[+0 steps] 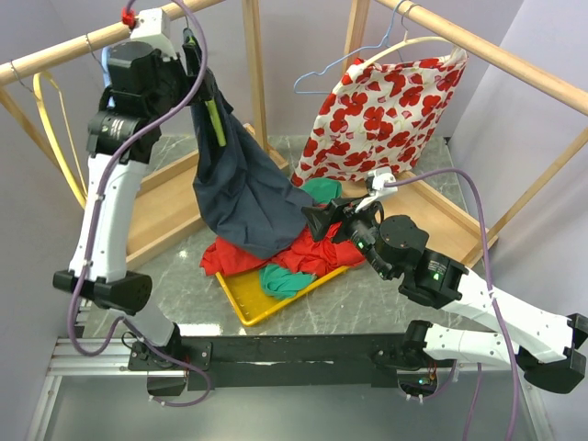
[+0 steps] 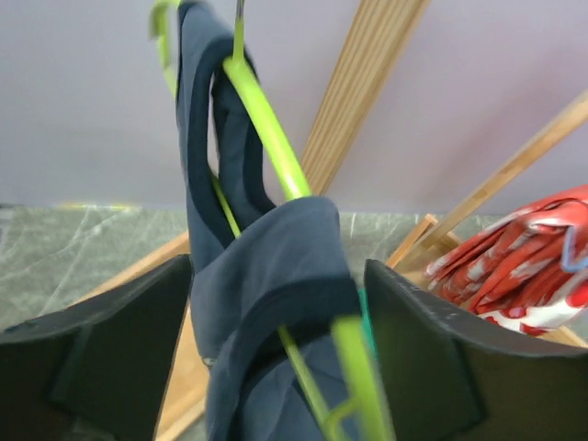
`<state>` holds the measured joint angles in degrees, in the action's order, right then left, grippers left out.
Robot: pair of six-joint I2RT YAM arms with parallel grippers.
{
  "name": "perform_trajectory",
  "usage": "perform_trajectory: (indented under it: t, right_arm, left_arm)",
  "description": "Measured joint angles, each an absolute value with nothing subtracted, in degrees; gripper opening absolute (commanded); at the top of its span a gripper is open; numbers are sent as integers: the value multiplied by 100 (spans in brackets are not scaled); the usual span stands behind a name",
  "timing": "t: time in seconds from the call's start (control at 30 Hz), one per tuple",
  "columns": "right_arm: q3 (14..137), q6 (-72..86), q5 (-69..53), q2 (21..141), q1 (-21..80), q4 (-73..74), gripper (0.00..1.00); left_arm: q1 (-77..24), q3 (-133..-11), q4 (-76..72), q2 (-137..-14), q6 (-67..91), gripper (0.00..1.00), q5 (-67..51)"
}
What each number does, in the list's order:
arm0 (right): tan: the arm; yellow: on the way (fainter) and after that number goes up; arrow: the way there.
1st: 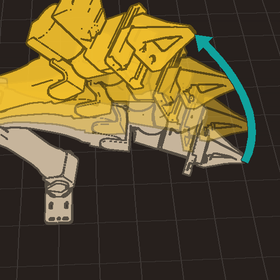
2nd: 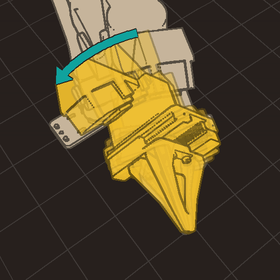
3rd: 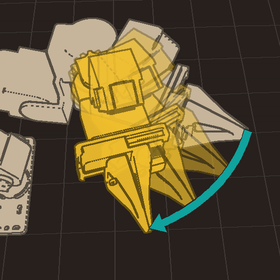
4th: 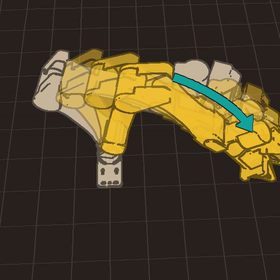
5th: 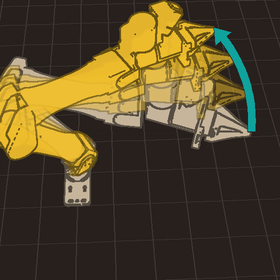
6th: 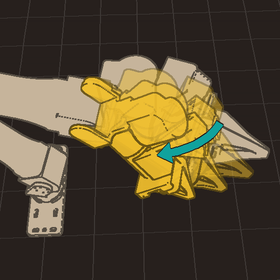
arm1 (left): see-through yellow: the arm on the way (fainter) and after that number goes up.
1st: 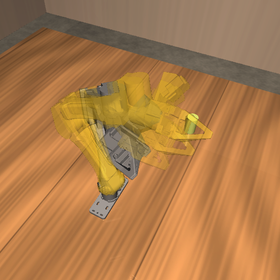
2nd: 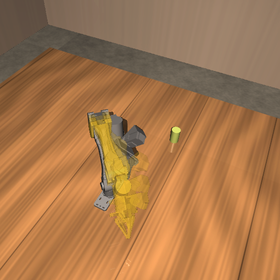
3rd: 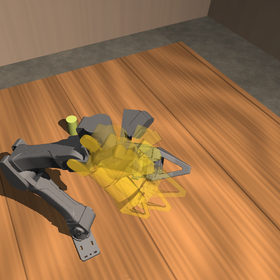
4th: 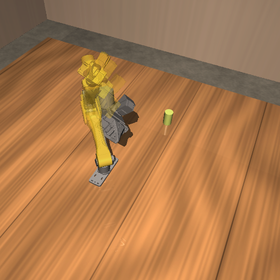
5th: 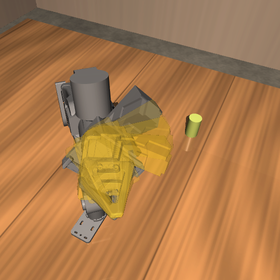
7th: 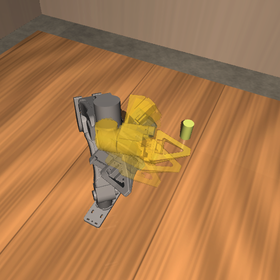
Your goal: Place the tank top on the hanger
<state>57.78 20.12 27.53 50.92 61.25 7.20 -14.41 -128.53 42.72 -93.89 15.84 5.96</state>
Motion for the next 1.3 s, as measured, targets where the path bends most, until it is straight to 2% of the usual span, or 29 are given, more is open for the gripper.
perform_trajectory:
  t: [0.17,0.4,0.53,0.77,1.03,1.3]
  right_arm:
    - [5776,2014,2746,5089,6125,718,83]
    - [5653,2062,2764,4950,6125,722,84]
    - [5428,2123,2829,4694,6125,733,84]
    - [4960,2329,3072,4112,6125,840,86]
    - [4405,2578,3468,3616,6125,1138,88]
    - [4377,2714,3520,3712,6125,1205,88]
  left_arm:
    - [-1441,-12674,4042,-8851,1562,99,504]
    - [-1529,-12348,3625,-7990,1570,99,-434]
    - [-2246,-11806,3422,-7443,1509,99,-786]
    - [-3870,-9299,3111,-6466,1483,100,-620]
    - [-4552,-6558,3063,-6038,2075,100,-183]
    - [-4665,-5756,2716,-6862,2429,97,1103]
